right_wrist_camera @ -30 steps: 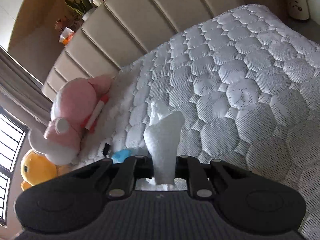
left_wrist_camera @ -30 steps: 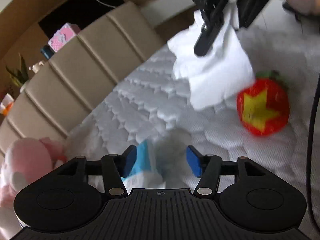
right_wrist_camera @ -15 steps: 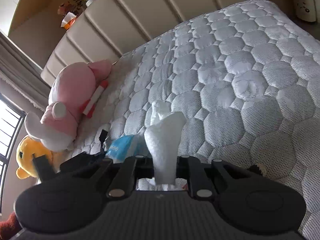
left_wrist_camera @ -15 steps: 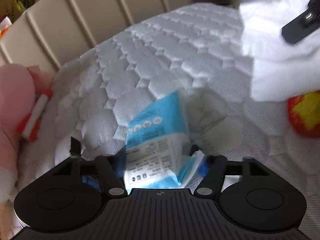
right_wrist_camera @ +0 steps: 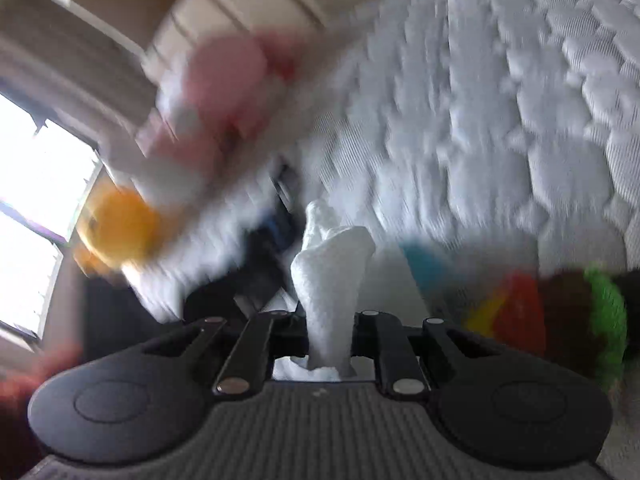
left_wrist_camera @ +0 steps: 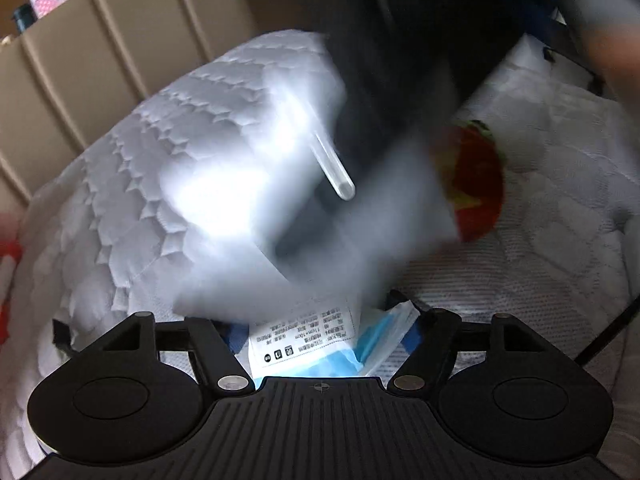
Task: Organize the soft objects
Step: 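Wipe the packet again with the right gripper's tissue while the left gripper holds it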
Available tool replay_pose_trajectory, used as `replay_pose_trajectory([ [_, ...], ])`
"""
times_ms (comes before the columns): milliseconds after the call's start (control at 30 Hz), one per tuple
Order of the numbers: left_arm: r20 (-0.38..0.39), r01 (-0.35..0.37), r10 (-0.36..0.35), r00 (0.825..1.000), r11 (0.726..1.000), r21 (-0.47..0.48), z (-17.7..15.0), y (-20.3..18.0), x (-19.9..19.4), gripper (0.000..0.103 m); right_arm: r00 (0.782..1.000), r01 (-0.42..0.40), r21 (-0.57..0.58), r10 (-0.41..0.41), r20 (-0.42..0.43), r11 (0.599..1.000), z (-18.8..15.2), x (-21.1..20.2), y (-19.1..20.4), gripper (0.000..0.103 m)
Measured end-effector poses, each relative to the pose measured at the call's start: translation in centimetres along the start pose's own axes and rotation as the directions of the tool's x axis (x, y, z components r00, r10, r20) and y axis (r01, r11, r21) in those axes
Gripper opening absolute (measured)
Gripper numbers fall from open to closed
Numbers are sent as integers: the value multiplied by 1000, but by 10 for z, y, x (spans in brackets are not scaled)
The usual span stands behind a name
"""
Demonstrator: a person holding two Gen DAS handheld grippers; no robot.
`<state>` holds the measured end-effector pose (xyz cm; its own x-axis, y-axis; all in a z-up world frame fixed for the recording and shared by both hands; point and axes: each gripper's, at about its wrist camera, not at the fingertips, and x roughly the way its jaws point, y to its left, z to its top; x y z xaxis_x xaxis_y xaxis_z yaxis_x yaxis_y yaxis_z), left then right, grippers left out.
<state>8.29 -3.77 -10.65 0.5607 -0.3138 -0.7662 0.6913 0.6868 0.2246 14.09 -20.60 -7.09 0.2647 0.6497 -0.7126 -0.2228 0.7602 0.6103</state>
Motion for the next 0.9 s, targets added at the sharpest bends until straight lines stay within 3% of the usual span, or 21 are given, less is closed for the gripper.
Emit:
replay_pose_trajectory([
  [100, -14, -7, 7, 1000, 1000, 7, -4, -2, 3, 79, 999, 47, 20, -47, -10, 999, 1, -3, -5, 14],
  [167, -18, -8, 8, 1000, 1000, 6, -5, -4, 3, 80, 993, 121, 16, -121, -3, 993, 1, -7, -8, 24],
  [200, -21, -6, 6, 1000, 1000, -1, -5, -4, 3, 80, 985, 174, -4, -174, -6, 985, 1, -7, -9, 25],
  [267, -30, -1, 0, 1000, 1000, -22, -4, -2, 3, 82, 979, 202, -42, -202, -1, 978, -1, -8, -6, 26],
  [400, -39, 5, -7, 999, 999, -47, -5, 1, 1, 86, 958, 285, -221, -283, 41, 933, -8, -2, 17, 42],
  [467, -43, 15, -18, 999, 998, -55, -5, 1, 1, 86, 956, 290, -279, -291, 38, 916, -11, 5, 23, 49],
  [533, -43, 20, -23, 999, 998, -58, -5, 0, 1, 87, 958, 284, -301, -284, 45, 910, -13, 10, 25, 42],
  [600, -43, 17, -19, 999, 998, -53, -5, 0, 2, 88, 959, 283, -275, -278, 59, 919, -11, 8, 23, 10],
  [700, -46, 30, -33, 998, 997, -67, -5, 0, 3, 88, 973, 222, -166, -207, 103, 961, -6, -9, 15, 9],
  [767, -45, 38, -41, 998, 996, -77, -4, -1, 4, 88, 994, 78, -72, -72, 82, 994, -2, -15, 7, 9],
  [833, -42, 42, -46, 998, 996, -81, -2, -3, 4, 88, 998, -40, 10, 39, 57, 999, 1, -16, 1, 9],
  [900, -41, 45, -48, 998, 995, -85, -2, -5, 5, 88, 999, -47, 31, 46, 16, 998, 0, -9, -1, 9],
])
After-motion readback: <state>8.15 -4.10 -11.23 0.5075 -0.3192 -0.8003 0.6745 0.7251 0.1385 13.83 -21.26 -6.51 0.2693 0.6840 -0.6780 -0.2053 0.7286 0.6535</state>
